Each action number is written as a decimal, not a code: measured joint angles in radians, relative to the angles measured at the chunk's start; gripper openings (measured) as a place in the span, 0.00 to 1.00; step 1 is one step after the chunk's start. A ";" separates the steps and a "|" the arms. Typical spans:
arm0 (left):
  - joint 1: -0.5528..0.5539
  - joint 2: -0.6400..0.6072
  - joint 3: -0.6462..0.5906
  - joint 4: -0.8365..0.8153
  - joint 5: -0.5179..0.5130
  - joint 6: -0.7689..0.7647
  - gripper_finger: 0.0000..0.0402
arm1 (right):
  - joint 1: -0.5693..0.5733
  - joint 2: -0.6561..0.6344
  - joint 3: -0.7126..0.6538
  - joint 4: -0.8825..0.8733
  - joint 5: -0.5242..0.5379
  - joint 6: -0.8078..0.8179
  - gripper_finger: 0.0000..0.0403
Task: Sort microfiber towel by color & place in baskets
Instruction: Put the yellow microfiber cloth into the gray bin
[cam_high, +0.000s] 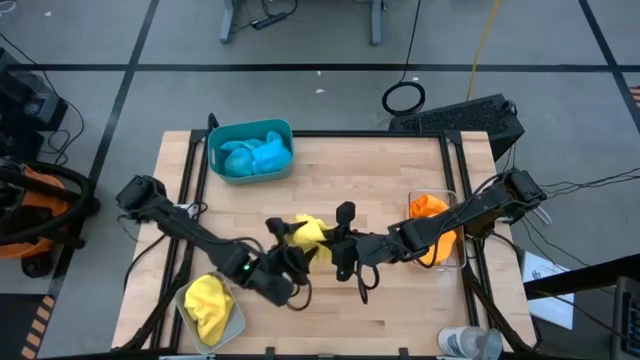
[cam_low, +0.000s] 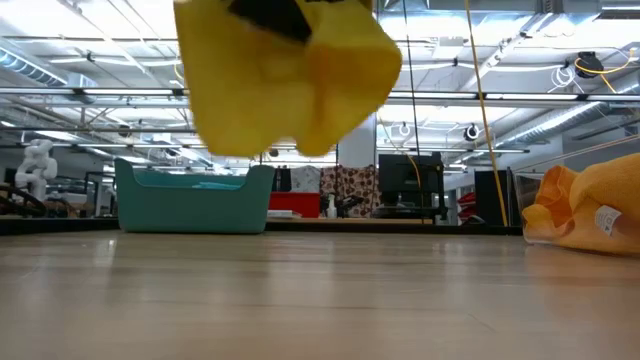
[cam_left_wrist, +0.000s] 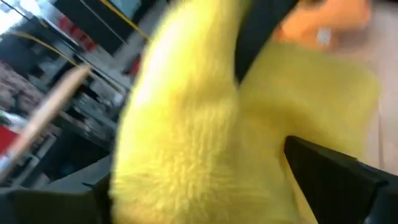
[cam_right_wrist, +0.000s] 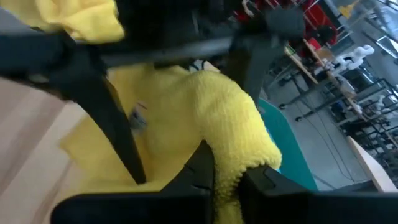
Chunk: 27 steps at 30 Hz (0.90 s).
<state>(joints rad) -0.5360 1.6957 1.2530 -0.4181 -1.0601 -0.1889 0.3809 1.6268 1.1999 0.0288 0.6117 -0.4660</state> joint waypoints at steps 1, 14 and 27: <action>0.010 0.005 0.000 -0.027 0.030 -0.029 0.88 | 0.001 0.000 0.000 -0.003 -0.001 0.000 0.05; -0.018 -0.012 0.000 -0.055 0.183 -0.072 0.05 | 0.002 0.000 0.002 -0.186 -0.011 0.111 0.32; -0.034 -0.040 0.000 -0.047 0.272 -0.068 0.04 | 0.123 -0.010 0.002 -0.257 0.217 0.038 0.58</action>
<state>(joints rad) -0.5701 1.6554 1.2530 -0.4652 -0.7877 -0.2565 0.5038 1.6172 1.2015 -0.2285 0.8282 -0.4277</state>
